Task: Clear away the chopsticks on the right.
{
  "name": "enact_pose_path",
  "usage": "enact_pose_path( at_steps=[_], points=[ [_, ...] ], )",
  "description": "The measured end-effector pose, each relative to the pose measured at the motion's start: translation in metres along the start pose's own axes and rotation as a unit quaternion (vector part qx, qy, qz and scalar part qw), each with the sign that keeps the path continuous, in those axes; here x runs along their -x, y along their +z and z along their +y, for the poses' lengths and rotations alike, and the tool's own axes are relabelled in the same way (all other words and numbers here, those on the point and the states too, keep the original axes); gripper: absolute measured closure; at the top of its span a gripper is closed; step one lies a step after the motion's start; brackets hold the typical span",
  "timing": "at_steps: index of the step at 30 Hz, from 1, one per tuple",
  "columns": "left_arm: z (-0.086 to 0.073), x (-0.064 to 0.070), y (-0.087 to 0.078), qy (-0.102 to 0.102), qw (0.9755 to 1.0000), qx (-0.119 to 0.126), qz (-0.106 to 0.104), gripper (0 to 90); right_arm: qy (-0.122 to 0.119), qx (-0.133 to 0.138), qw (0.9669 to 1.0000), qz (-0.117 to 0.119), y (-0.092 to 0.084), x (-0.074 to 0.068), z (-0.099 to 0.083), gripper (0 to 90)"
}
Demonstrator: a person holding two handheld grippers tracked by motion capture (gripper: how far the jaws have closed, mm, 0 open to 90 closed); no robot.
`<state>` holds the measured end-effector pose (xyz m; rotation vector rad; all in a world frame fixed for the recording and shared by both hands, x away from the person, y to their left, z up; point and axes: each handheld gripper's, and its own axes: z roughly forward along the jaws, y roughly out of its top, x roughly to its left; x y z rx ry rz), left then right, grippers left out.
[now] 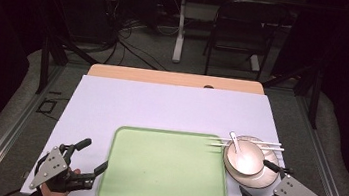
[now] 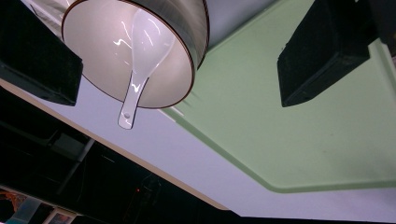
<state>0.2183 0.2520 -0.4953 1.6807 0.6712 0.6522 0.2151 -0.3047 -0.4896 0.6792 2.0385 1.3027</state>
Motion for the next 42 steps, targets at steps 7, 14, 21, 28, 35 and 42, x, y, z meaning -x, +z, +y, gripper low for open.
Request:
enact_pose_path(
  at_steps=[7, 14, 21, 28, 35, 42],
  points=[
    [0.000, 0.001, 0.000, 0.003, 1.0000, -0.001, -0.001, 15.3, -0.001, -0.011, 0.9999, 0.009, -0.001, 0.000, 0.000, 0.0],
    [0.000, 0.001, 0.000, 0.002, 1.0000, -0.001, 0.000, 15.2, 0.000, -0.019, 0.9998, -0.001, -0.001, 0.005, 0.003, 0.0],
    [-0.001, 0.001, 0.001, 0.005, 1.0000, -0.008, 0.003, 15.2, 0.001, -0.037, 0.9991, -0.019, 0.000, 0.017, 0.006, 0.0],
    [0.000, 0.001, 0.001, 0.005, 1.0000, -0.005, 0.002, 15.3, 0.019, -0.089, 0.9959, -0.002, 0.006, 0.029, 0.016, 0.0],
    [0.000, 0.001, 0.000, 0.006, 1.0000, -0.004, 0.004, 15.3, 0.008, -0.127, 0.9917, 0.018, 0.020, 0.051, 0.038, 0.0],
    [0.000, 0.001, 0.000, 0.006, 1.0000, -0.005, 0.004, 15.3, 0.008, -0.140, 0.9899, 0.019, 0.023, 0.070, 0.052, 0.0]
  ],
)
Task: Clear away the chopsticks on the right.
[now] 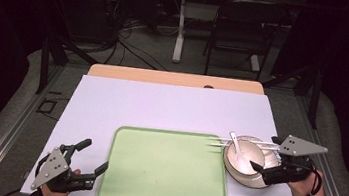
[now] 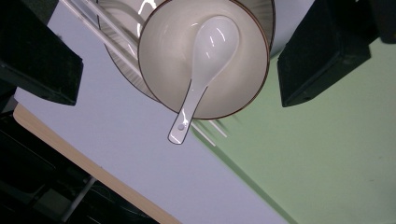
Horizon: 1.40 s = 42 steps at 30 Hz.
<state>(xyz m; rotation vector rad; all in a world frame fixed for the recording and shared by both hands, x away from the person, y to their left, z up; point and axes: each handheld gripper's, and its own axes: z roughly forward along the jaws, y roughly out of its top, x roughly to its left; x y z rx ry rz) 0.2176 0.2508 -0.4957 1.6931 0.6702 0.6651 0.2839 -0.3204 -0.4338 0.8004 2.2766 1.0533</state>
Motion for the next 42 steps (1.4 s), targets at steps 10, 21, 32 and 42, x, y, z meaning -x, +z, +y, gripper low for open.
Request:
enact_pose_path(
  at_steps=[10, 21, 32, 42],
  points=[
    [0.000, 0.000, 0.000, -0.002, 1.0000, 0.002, 0.002, 15.2, -0.006, -0.042, 0.9985, 0.035, 0.009, 0.031, 0.023, 0.0],
    [0.000, 0.000, 0.000, -0.003, 1.0000, 0.003, 0.000, 15.3, -0.002, -0.150, 0.9873, 0.052, 0.050, 0.081, 0.041, 0.0],
    [0.000, -0.001, 0.000, -0.003, 1.0000, 0.003, 0.000, 15.3, -0.012, -0.223, 0.9735, 0.051, 0.085, 0.103, 0.039, 15.2],
    [0.000, -0.001, 0.000, -0.004, 1.0000, 0.002, 0.001, 15.2, -0.046, -0.283, 0.9555, 0.068, 0.109, 0.106, 0.033, 45.4]
  ],
)
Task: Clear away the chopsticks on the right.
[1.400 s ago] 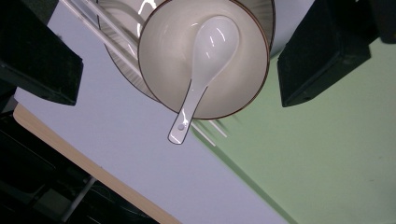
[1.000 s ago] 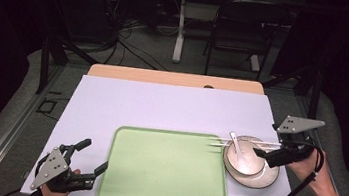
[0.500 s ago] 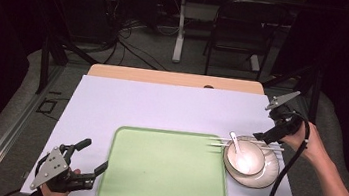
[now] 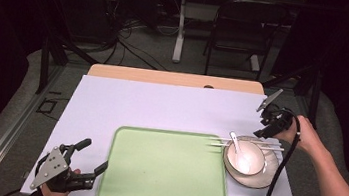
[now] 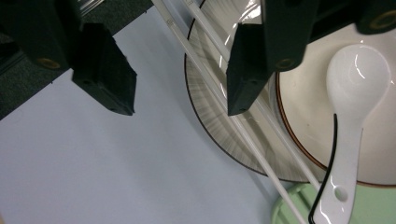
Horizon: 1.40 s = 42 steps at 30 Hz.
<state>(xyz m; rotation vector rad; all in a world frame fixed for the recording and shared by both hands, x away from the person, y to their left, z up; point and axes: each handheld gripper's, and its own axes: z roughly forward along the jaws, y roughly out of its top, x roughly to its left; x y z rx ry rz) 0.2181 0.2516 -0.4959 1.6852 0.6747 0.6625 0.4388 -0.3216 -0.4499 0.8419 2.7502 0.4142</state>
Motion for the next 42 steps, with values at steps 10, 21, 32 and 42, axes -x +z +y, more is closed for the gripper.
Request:
enact_pose_path(
  at_steps=[10, 21, 32, 42],
  points=[
    [0.000, 0.000, 0.000, 0.000, 1.0000, -0.001, -0.001, 15.2, -0.027, -0.081, 0.9959, 0.032, 0.027, 0.000, 0.001, 61.5],
    [0.000, 0.000, 0.000, 0.001, 1.0000, -0.003, 0.000, 15.3, -0.042, -0.121, 0.9900, 0.058, 0.040, 0.000, 0.008, 64.5],
    [0.000, 0.000, -0.001, -0.001, 1.0000, -0.002, 0.000, 15.2, -0.055, -0.113, 0.9906, 0.054, 0.051, -0.001, 0.010, 71.6],
    [0.000, 0.000, -0.001, 0.000, 1.0000, -0.002, 0.000, 15.3, -0.090, -0.127, 0.9870, 0.040, 0.051, -0.005, 0.012, 77.4]
  ],
)
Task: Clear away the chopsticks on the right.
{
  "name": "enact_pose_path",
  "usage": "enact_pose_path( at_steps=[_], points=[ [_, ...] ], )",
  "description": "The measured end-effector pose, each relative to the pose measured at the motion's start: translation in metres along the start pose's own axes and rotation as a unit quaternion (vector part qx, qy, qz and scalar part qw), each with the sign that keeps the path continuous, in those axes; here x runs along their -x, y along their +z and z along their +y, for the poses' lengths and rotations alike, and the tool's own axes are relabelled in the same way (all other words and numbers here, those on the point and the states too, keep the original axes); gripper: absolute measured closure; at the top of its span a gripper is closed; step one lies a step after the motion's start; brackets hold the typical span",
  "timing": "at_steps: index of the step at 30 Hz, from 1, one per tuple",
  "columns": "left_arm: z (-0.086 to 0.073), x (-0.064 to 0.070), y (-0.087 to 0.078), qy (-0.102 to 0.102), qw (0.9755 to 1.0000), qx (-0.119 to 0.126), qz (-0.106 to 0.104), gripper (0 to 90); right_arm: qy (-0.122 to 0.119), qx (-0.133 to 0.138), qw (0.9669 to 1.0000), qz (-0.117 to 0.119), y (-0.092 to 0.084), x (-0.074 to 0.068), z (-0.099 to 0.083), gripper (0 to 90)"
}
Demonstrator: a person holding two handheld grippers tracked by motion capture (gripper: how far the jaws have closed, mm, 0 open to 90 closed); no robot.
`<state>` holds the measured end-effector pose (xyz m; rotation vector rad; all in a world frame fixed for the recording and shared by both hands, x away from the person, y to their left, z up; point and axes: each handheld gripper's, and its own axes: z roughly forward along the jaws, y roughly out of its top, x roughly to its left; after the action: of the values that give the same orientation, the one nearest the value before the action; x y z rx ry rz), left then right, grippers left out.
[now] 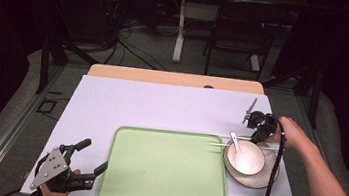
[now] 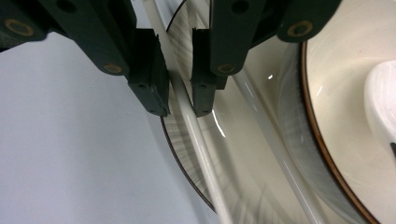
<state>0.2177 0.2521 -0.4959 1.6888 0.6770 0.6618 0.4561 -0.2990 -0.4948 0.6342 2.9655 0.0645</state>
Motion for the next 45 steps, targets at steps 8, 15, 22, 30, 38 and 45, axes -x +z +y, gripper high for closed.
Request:
enact_pose_path(
  at_steps=[8, 15, 22, 30, 38, 45],
  points=[
    [0.000, 0.000, 0.000, 0.000, 1.0000, 0.000, 0.001, 15.2, -0.011, 0.009, 0.9999, -0.002, 0.001, 0.000, -0.003, 83.8],
    [0.000, 0.000, 0.000, 0.000, 1.0000, -0.001, 0.002, 15.3, -0.005, 0.028, 0.9994, -0.019, -0.008, -0.001, -0.007, 84.0],
    [0.000, 0.000, 0.000, 0.000, 1.0000, 0.000, 0.002, 15.3, 0.004, 0.033, 0.9988, -0.035, -0.035, -0.005, -0.007, 84.0],
    [0.000, 0.000, 0.000, 0.000, 1.0000, 0.000, 0.001, 15.3, 0.023, 0.044, 0.9972, -0.055, -0.067, -0.016, -0.002, 84.0],
    [0.000, 0.000, 0.001, -0.002, 1.0000, 0.001, 0.001, 15.3, 0.044, 0.043, 0.9964, -0.059, -0.091, -0.039, 0.011, 84.0],
    [0.000, 0.000, 0.000, -0.001, 1.0000, 0.002, 0.000, 15.3, 0.061, 0.044, 0.9947, -0.070, -0.104, -0.061, 0.024, 84.1]
  ],
)
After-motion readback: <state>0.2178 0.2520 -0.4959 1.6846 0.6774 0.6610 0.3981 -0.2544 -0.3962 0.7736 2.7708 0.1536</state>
